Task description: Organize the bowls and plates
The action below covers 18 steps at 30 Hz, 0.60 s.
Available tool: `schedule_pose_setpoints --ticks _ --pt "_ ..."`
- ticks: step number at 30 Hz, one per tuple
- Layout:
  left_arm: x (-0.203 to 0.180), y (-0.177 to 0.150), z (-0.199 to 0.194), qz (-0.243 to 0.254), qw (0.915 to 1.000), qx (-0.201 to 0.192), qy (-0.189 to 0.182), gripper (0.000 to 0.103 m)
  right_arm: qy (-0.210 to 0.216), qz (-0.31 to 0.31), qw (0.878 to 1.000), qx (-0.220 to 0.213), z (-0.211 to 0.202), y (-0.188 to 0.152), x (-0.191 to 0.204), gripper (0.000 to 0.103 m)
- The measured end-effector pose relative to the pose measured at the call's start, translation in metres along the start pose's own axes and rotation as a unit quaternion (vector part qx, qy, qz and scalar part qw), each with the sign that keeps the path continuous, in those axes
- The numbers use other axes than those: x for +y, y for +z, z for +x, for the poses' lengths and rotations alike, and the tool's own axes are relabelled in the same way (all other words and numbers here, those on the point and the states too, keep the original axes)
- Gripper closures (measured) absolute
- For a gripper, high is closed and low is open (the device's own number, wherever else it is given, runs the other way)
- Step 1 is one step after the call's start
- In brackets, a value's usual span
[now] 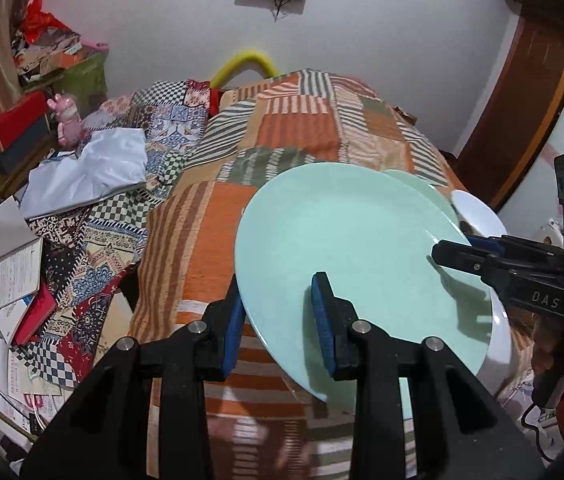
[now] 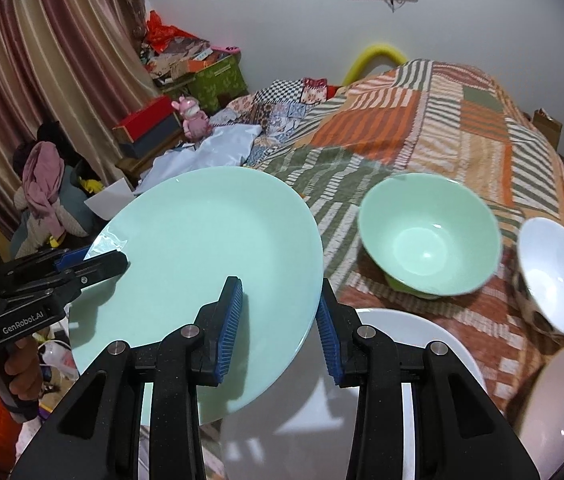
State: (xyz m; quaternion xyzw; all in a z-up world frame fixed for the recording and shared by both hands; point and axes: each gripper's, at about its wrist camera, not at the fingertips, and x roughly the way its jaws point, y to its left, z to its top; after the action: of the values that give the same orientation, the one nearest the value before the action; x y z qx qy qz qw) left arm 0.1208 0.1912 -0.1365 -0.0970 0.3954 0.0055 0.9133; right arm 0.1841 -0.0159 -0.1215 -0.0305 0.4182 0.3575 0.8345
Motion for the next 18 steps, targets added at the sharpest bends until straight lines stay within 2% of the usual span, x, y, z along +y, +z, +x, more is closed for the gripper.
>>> schedule_pose_setpoints --ticks 10,18 --pt "-0.051 -0.007 -0.010 0.021 0.9995 -0.008 -0.024 0.072 -0.012 0.026 0.999 -0.016 -0.034 -0.028 -0.027 0.069" --pt "-0.085 -0.017 -0.009 0.035 0.9986 0.001 -0.039 0.072 -0.014 0.051 0.998 -0.021 -0.053 -0.052 -0.048 0.069"
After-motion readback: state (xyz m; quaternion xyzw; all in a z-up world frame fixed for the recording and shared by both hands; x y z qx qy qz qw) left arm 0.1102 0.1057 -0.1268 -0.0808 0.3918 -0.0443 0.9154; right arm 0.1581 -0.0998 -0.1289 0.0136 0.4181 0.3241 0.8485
